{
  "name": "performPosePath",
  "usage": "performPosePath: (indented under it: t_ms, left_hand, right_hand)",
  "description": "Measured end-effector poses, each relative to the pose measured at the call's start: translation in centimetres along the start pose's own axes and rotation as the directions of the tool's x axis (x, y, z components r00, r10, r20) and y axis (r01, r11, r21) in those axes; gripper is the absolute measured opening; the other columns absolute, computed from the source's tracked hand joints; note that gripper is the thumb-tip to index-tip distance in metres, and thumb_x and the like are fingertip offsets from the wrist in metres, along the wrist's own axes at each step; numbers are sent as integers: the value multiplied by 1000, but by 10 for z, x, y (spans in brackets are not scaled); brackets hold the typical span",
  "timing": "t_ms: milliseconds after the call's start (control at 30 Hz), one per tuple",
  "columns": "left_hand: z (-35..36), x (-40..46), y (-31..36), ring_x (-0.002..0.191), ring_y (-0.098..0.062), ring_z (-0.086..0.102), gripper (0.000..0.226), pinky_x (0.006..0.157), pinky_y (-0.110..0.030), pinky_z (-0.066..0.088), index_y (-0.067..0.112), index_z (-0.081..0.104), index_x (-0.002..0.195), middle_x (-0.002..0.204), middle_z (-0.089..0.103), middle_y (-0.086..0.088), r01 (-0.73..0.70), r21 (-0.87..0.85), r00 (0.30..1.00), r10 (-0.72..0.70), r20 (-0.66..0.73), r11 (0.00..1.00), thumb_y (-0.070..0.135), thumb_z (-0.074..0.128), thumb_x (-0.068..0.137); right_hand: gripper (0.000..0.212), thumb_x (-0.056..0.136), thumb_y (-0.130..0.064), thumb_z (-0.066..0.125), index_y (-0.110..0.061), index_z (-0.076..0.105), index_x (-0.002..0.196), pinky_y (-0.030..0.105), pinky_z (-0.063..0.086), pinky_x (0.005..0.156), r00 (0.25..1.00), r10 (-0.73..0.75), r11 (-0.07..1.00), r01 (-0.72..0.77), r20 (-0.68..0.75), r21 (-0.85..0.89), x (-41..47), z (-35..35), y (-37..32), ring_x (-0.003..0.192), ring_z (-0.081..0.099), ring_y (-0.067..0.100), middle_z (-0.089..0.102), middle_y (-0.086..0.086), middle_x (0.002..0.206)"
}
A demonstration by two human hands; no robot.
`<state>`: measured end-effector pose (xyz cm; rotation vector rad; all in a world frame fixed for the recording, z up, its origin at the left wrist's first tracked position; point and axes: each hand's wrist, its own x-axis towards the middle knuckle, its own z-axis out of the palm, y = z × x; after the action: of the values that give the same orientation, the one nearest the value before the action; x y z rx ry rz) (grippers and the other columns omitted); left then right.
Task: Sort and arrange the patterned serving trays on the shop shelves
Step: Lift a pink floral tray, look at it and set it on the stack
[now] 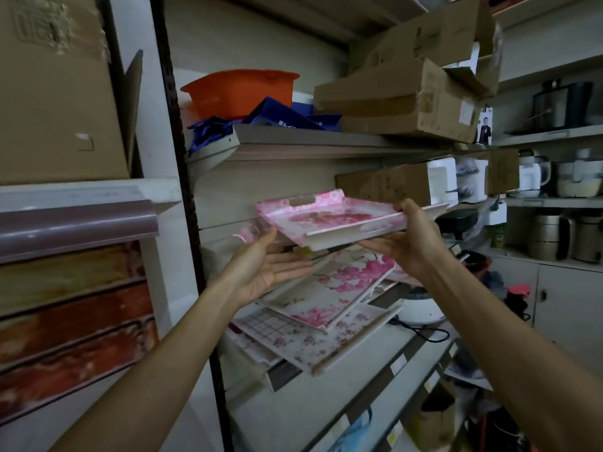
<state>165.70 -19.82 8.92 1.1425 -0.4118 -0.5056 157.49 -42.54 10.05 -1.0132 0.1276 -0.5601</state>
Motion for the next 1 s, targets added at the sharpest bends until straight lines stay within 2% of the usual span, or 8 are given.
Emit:
performPosePath:
  t_ms: [100,167,300,500,667,767,900,1000]
  left_hand:
    - [8,10,-2,83,-39,72,53,67,-49,61,-8,48,119,92,70,-29,-5,-119,999,1,-34,993,40,49,97]
    - [16,15,-3,76,-32,74,51,57,-46,60,-1,49,130,93,72,-21,-30,-167,997,18,-71,986,39,44,99]
    - [42,18,-12,98,-29,66,33,66,-49,56,8,50,126,115,66,-14,-61,-277,991,26,-128,959,28,38,103]
    - [68,17,-30,124,-33,55,36,100,-52,44,10,44,138,139,54,-16,-74,-166,974,35,-223,983,17,38,103]
    - [93,2,-48,114,-32,62,32,82,-47,52,7,51,130,132,60,-13,-101,-114,957,66,-281,988,20,43,102]
    - [99,-7,-62,83,-24,68,25,65,-38,54,14,60,115,111,69,-9,-95,-27,950,83,-301,995,27,44,102]
    - [95,-18,-81,87,-24,71,42,71,-37,57,17,65,118,108,73,-7,-36,97,970,58,-234,995,48,45,97]
    - [95,-33,-96,80,-21,71,41,67,-33,58,19,66,113,96,73,-3,-60,148,969,93,-230,987,50,46,96]
  right_hand:
    - [21,90,-18,52,-3,51,105,50,60,72,999,-34,999,35,12,-23,-17,-11,-4,79,72,42,63,32,103]
    - [25,91,-20,51,-2,52,109,50,59,77,998,-60,996,62,36,-58,-29,-19,-5,83,72,42,66,31,102]
    - [27,94,-21,49,-2,54,112,50,58,83,991,-103,988,112,82,-103,-52,-32,-5,88,71,43,70,29,99]
    - [25,95,-23,49,-4,55,111,45,60,78,991,-122,986,128,63,-104,-86,-52,-9,91,71,41,71,26,101]
    - [42,93,-49,52,-14,60,116,52,57,83,988,-153,985,153,8,-81,-114,-79,-16,101,69,38,67,20,116]
    - [59,92,-62,40,-16,55,125,52,56,84,986,-160,987,159,-37,-38,-131,-107,-31,101,70,34,64,17,119]
    - [80,85,-71,41,-10,50,136,59,45,99,991,-96,995,96,-91,3,-155,-147,-53,113,63,37,61,18,128]
    - [73,83,-67,50,-17,48,136,58,52,90,993,-38,999,36,-115,-12,-170,-171,-61,110,64,40,58,18,127]
